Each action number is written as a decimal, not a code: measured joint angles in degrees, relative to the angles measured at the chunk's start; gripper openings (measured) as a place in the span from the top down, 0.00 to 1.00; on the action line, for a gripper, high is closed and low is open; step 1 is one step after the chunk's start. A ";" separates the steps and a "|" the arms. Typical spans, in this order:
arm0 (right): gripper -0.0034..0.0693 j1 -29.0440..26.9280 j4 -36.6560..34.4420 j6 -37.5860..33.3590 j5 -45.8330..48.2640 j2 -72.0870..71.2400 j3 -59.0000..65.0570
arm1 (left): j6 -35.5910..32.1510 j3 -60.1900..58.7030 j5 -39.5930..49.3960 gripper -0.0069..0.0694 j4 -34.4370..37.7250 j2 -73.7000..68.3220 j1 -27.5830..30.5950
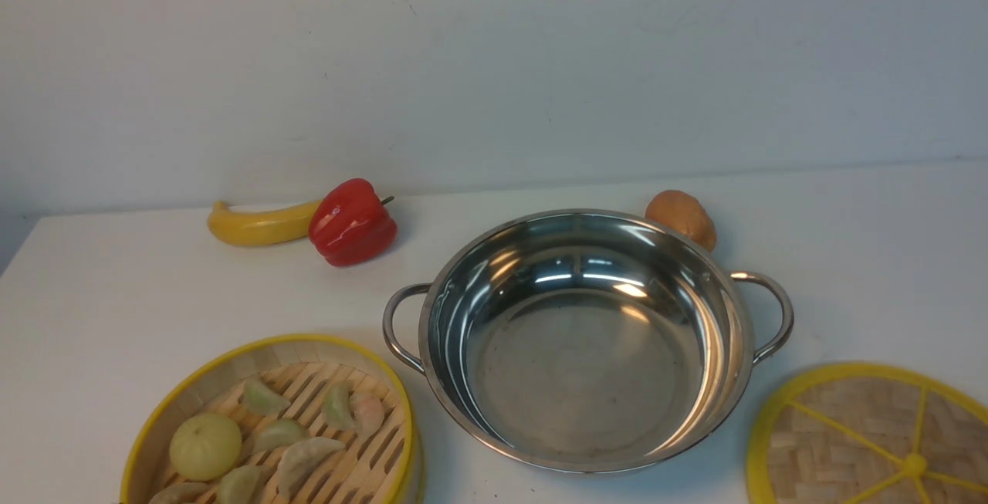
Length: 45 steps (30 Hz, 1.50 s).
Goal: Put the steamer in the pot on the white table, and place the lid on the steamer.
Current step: 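Grasp the rim of the steamer basket holding the buns with the left gripper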
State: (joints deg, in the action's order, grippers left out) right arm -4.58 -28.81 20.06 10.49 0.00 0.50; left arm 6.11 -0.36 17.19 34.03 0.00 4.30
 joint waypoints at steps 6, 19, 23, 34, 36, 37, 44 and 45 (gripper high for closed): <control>0.62 0.00 -1.33 0.38 -1.63 0.00 0.00 | 0.05 0.00 -7.96 0.59 2.28 0.00 0.00; 0.62 0.00 -7.13 2.88 -14.44 0.00 0.00 | -5.26 7.00 -18.00 0.59 -0.11 -3.81 0.00; 0.62 0.00 -6.69 2.94 -12.57 -0.02 0.00 | -8.44 16.14 -11.45 0.59 -2.01 -16.16 0.00; 0.62 0.00 -1.09 1.19 0.80 -0.02 -4.30 | -7.03 47.54 24.22 0.59 -22.81 -55.94 8.66; 0.62 0.00 -0.65 -0.52 3.24 -0.02 -4.95 | -6.11 51.96 32.33 0.59 -27.65 -61.48 12.36; 0.62 0.00 -0.65 -1.10 4.23 -0.02 -5.03 | -6.11 53.29 35.41 0.59 -29.41 -63.64 14.16; 0.62 0.00 -0.59 -3.47 11.35 -0.02 -5.03 | -11.40 53.20 39.57 0.59 -25.87 -69.95 19.47; 0.62 0.00 -0.68 -3.59 12.06 -0.02 -5.03 | -12.91 52.91 39.53 0.59 -23.87 -70.47 19.47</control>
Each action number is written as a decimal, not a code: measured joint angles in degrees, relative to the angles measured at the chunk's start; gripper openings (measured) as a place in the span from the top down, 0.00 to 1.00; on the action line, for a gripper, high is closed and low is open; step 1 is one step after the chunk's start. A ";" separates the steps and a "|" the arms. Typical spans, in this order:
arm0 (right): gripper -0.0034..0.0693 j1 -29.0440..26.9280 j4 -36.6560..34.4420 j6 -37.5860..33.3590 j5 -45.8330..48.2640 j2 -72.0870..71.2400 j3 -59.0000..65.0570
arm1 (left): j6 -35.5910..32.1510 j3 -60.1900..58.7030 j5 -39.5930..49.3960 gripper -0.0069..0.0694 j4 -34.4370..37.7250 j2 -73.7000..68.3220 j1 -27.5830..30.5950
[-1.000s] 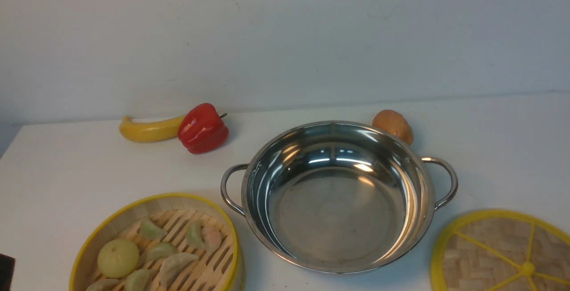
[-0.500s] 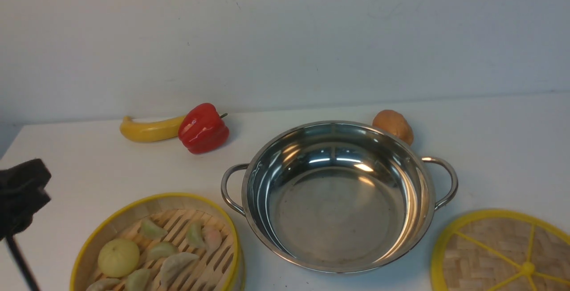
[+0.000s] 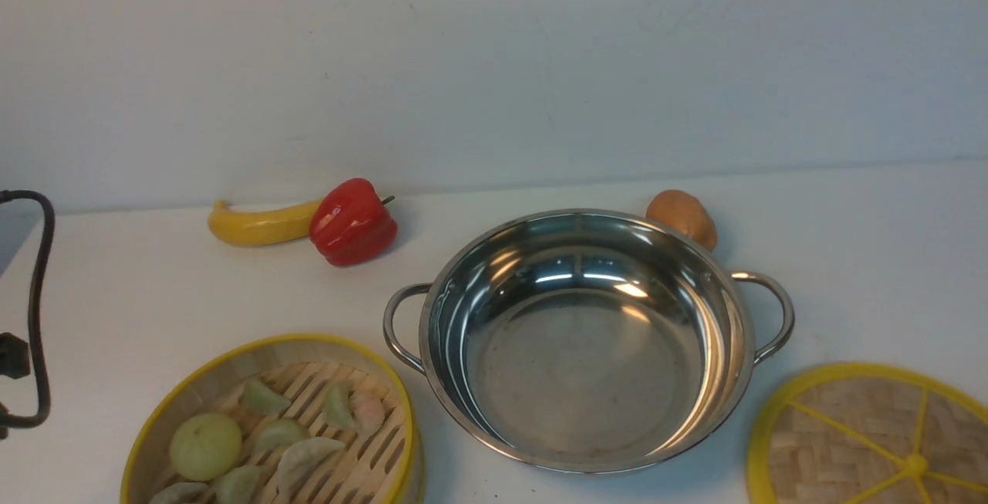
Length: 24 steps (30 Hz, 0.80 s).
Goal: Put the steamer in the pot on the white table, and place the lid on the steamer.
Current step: 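Grasp the rim of the steamer basket holding the buns with the left gripper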
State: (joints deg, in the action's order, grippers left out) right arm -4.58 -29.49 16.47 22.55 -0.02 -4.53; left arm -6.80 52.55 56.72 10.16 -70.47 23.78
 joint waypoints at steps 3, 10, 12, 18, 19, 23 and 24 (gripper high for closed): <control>0.62 0.00 -0.73 -0.70 0.90 0.00 0.00 | -4.24 -0.48 -0.18 0.59 3.16 -1.88 0.00; 0.62 0.00 -3.05 -3.62 1.13 0.00 0.00 | -12.70 -0.61 -1.49 0.59 8.98 -9.51 0.02; 0.62 0.00 -3.99 -4.90 1.21 0.00 0.00 | -15.44 -0.71 -1.53 0.59 11.79 -11.99 0.02; 0.62 0.00 -5.19 -7.07 1.50 0.00 0.00 | -20.12 -0.77 -2.52 0.59 14.96 -17.28 0.02; 0.62 0.00 -5.22 -7.16 1.50 0.00 0.00 | -20.18 -0.77 -3.08 0.59 15.02 -17.80 0.02; 0.62 0.00 -5.33 -7.22 1.50 0.00 0.00 | -20.52 -0.77 -4.80 0.59 14.97 -19.16 0.02; 0.62 0.00 -5.33 -7.22 1.50 0.00 0.00 | -20.52 -0.77 -4.84 0.59 14.97 -19.17 0.02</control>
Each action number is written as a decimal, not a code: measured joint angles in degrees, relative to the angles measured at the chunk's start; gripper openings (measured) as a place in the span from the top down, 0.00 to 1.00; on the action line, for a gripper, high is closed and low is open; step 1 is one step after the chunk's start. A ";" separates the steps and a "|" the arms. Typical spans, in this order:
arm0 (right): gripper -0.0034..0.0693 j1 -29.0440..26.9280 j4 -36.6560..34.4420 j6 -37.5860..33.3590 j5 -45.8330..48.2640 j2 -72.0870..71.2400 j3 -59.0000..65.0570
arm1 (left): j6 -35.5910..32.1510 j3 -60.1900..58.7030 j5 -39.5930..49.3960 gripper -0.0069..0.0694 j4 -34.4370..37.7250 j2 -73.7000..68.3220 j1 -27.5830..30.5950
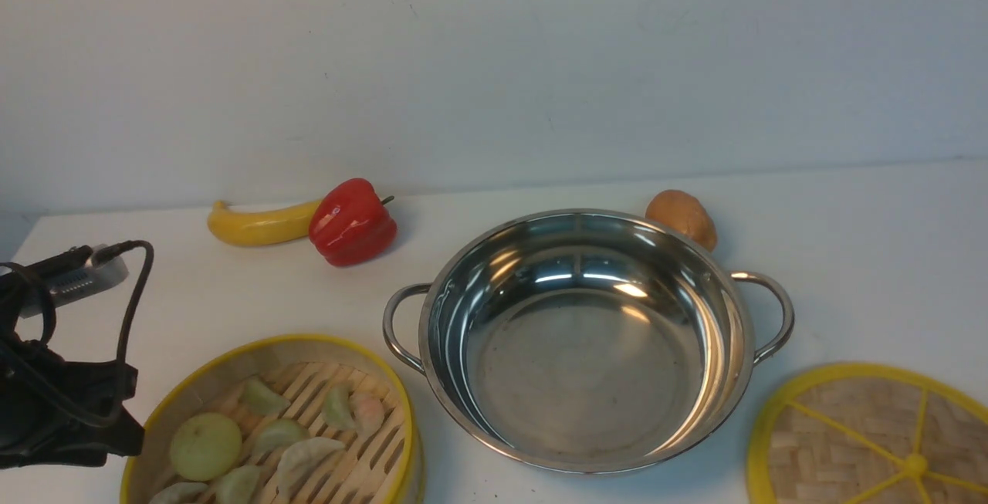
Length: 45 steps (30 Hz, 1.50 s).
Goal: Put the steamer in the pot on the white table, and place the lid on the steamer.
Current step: 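Grasp the rim of the steamer basket holding the buns with the left gripper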
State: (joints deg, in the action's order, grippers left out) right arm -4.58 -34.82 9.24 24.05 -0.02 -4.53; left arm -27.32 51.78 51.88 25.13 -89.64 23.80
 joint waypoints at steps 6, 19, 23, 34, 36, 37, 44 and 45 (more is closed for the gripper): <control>0.62 0.00 0.00 0.00 0.00 0.00 0.00 | 0.00 0.00 -1.34 0.59 -0.06 -1.13 0.00; 0.62 0.00 -0.07 -0.20 0.00 0.00 0.00 | 3.22 -0.03 -2.71 0.59 -9.11 -4.73 -5.42; 0.62 0.00 -0.07 -0.20 0.00 0.00 0.00 | 4.05 -0.03 -3.24 0.59 -10.12 -4.95 -5.47; 0.62 0.00 -0.02 -0.31 0.00 0.00 0.00 | 4.22 -0.03 -5.84 0.59 -10.12 -4.95 -5.85; 0.62 0.00 -0.02 -0.31 0.00 0.00 0.00 | 4.28 -0.03 -5.91 0.59 -10.12 -5.00 -5.85; 0.62 0.00 -0.02 -0.38 0.00 0.00 0.00 | 4.40 -0.03 -6.13 0.59 -10.12 -5.01 -5.85; 0.62 0.00 -0.02 -0.44 0.00 0.00 0.00 | 4.46 -0.03 -7.39 0.59 -9.16 -5.97 -5.85; 0.62 0.00 -0.02 -0.44 0.00 0.00 0.00 | 4.46 -0.03 -7.44 0.59 -9.12 -6.31 -5.85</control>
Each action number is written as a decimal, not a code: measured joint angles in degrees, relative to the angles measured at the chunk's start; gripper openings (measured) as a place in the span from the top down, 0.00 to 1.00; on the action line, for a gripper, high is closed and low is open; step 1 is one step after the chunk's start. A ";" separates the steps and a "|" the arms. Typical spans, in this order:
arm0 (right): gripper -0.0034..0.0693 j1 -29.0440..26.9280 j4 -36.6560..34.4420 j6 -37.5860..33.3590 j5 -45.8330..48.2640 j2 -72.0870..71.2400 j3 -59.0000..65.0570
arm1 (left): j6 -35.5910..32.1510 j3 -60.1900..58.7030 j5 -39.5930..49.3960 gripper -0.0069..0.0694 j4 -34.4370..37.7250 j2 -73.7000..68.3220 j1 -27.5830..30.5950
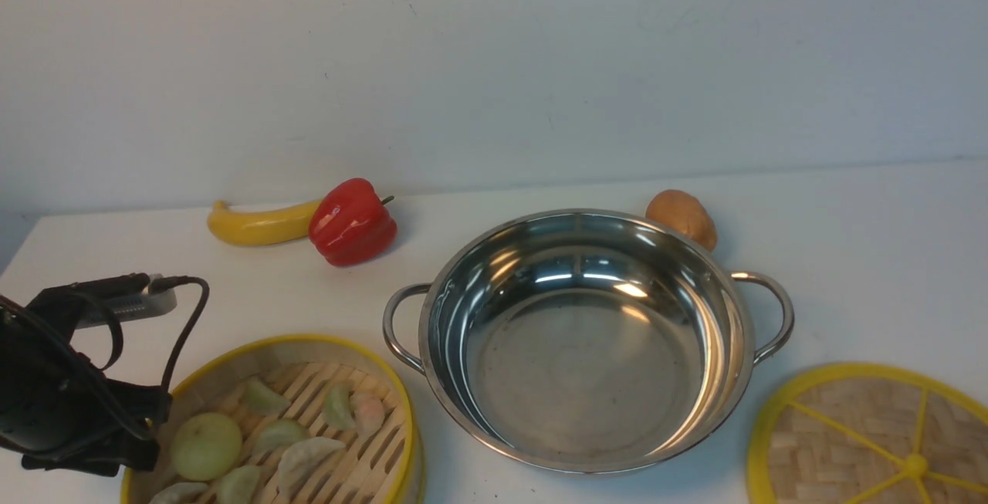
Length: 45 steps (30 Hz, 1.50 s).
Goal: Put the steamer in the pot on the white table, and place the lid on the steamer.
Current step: 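Grasp the rim of the steamer basket holding the buns with the left gripper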
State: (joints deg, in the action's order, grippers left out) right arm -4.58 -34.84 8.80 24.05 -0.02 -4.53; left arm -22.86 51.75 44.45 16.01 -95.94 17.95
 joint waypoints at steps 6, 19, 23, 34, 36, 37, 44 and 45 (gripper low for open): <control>0.62 0.00 0.00 0.00 0.00 0.00 0.00 | 0.00 0.00 0.06 0.59 0.43 -3.55 0.00; 0.62 0.00 -0.18 -0.80 0.00 0.00 0.00 | 0.07 0.00 0.49 0.86 0.35 -3.74 -0.25; 0.62 0.00 -0.24 -0.85 0.00 0.00 0.00 | 1.29 0.24 1.00 0.88 -3.25 -3.68 -0.19; 0.62 0.00 -0.24 -0.85 0.04 0.00 0.00 | 3.67 0.06 2.80 0.88 -7.41 -1.39 3.70; 0.62 0.00 -0.24 -0.85 0.25 0.00 0.00 | 3.67 0.71 4.70 0.88 -7.66 0.82 3.70; 0.62 0.00 -0.24 -0.85 0.25 0.00 0.00 | 3.67 1.70 6.01 0.88 -7.66 1.56 3.70; 0.62 0.00 -0.24 -0.85 0.42 0.00 0.00 | 6.11 9.86 16.72 0.88 -9.73 4.39 3.70; 0.62 0.00 -0.24 -0.85 0.45 0.00 0.00 | 6.63 12.59 19.19 0.88 -9.79 4.51 3.63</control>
State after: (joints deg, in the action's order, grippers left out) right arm -4.58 -35.07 7.95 24.50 -0.02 -4.53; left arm -16.23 64.34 63.64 6.22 -91.44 21.59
